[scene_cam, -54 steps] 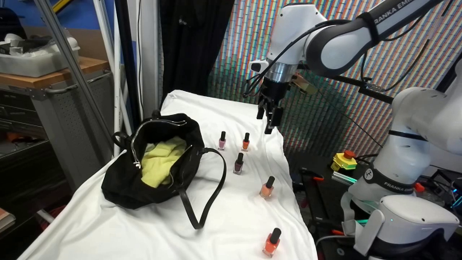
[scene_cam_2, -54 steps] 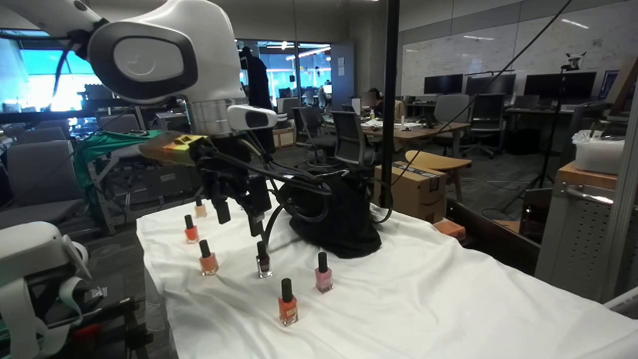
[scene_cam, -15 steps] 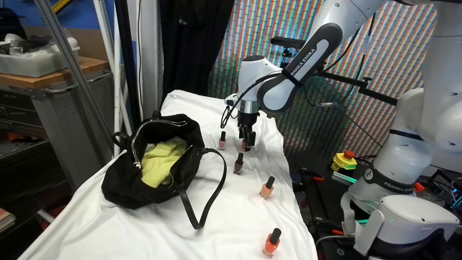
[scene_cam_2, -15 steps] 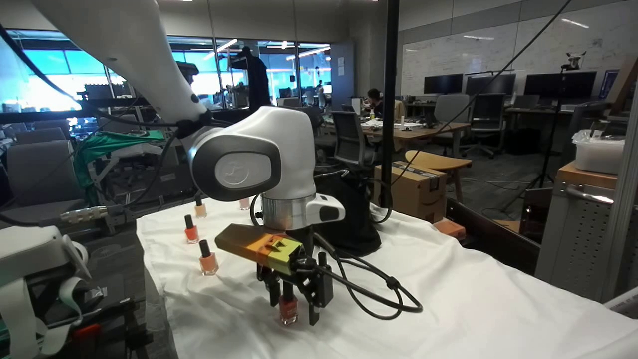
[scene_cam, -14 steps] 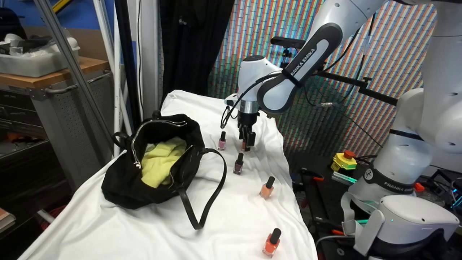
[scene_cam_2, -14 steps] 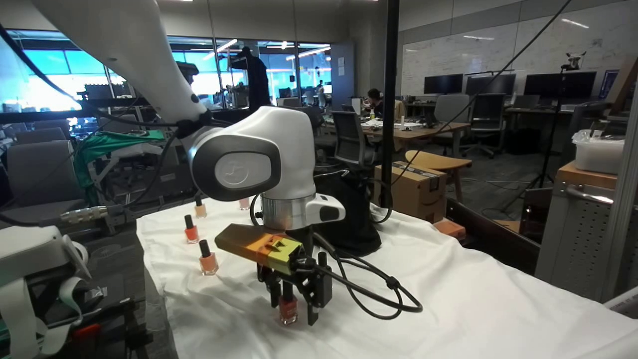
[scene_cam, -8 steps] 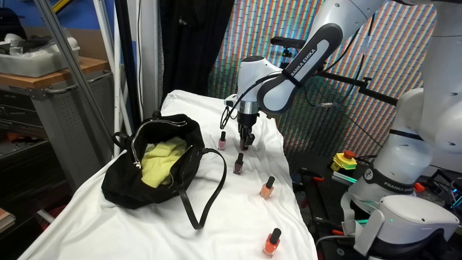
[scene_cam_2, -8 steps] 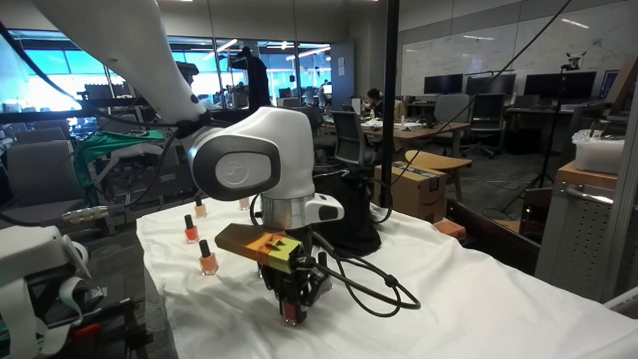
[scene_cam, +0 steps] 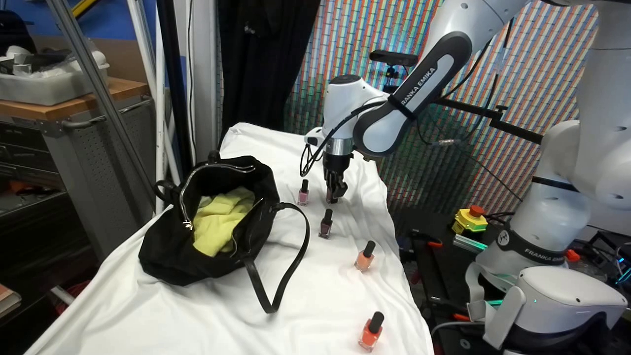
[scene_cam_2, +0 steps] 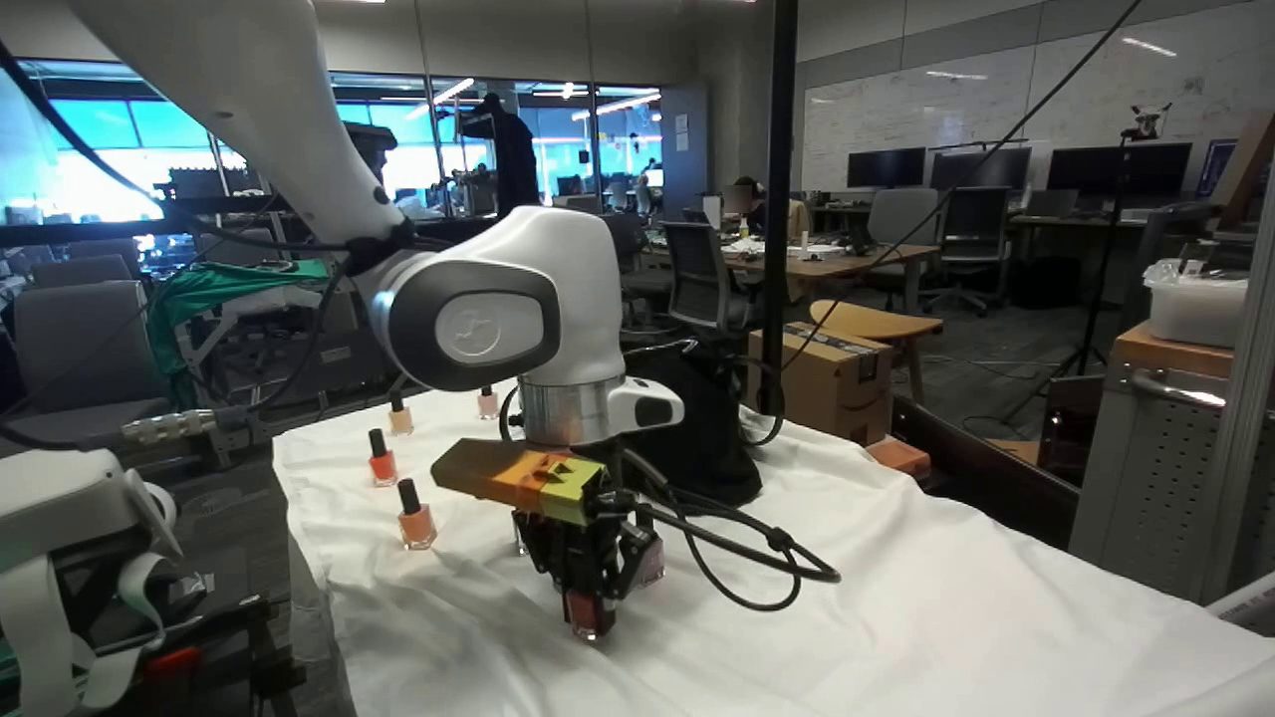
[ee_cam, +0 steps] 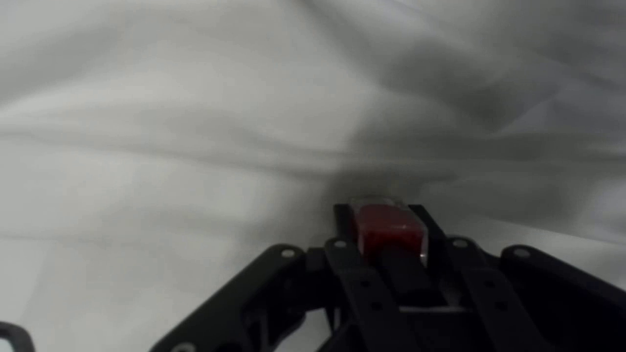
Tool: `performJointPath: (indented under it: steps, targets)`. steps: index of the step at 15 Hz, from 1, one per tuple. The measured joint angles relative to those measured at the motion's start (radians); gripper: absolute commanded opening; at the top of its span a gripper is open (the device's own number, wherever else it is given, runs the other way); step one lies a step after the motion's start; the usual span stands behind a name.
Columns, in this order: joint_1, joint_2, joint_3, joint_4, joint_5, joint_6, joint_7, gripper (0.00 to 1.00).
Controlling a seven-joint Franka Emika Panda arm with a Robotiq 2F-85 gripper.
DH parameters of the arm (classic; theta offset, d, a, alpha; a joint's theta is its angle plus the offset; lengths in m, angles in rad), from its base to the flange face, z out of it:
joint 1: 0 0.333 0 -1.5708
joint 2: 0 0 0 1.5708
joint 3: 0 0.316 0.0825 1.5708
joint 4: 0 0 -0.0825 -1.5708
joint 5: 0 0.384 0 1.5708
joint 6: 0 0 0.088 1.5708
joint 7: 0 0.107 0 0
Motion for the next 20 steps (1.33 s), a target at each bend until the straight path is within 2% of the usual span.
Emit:
performJointPath:
  steps: [5, 10, 16, 20]
  targets:
    - [0.047, -0.085, -0.006, 0.002, -0.132, -0.022, 0.109, 0.15]
    - [0.128, -0.152, 0.017, 0.045, -0.25, -0.052, 0.243, 0.15]
    - [0.249, -0.118, 0.089, 0.189, -0.424, -0.085, 0.451, 0.15]
    - [0.304, -0.042, 0.112, 0.31, -0.498, -0.118, 0.516, 0.15]
